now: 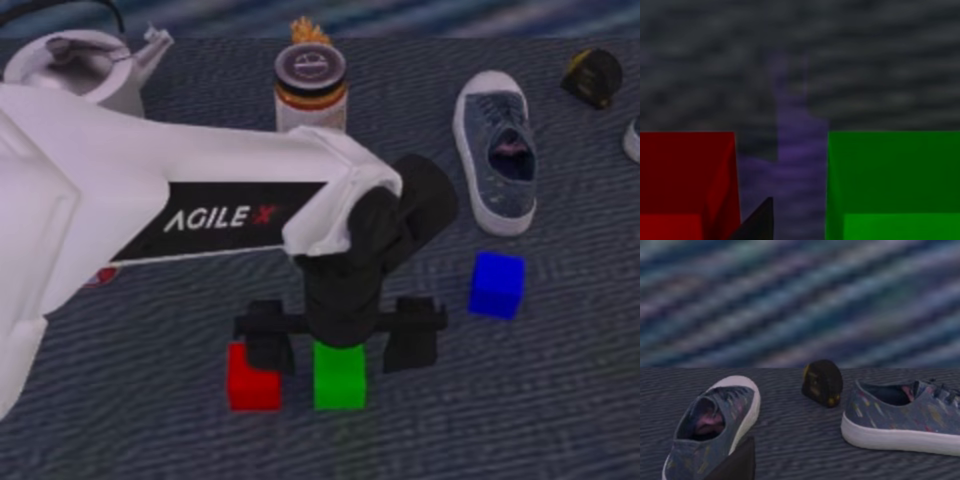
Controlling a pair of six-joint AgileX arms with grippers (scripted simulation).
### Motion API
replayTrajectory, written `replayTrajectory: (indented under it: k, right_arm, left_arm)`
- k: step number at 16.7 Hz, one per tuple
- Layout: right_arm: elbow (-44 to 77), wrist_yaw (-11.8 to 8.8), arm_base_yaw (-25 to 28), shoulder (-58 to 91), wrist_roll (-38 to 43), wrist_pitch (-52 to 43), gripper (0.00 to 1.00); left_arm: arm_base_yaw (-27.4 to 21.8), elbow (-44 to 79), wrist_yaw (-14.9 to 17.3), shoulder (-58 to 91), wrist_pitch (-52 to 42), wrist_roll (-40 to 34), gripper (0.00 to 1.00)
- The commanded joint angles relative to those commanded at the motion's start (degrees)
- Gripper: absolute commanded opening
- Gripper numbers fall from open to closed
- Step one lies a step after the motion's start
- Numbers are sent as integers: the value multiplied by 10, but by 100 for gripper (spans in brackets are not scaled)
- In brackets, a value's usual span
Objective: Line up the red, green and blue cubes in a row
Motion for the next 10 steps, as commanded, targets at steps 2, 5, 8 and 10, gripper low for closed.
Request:
replayTrajectory:
  k: [2,5,8,10]
  right_arm:
    - [0,0,0,0,0,0,100]
    - [0,0,0,0,0,0,100]
    - [0,0,0,0,0,0,100]
    - [0,0,0,0,0,0,100]
  left_arm:
    - [0,0,0,0,0,0,100]
    - [0,0,0,0,0,0,100]
    - [2,8,0,-3,-10,-1,100]
    - [3,29,-1,-11,-41,-3,100]
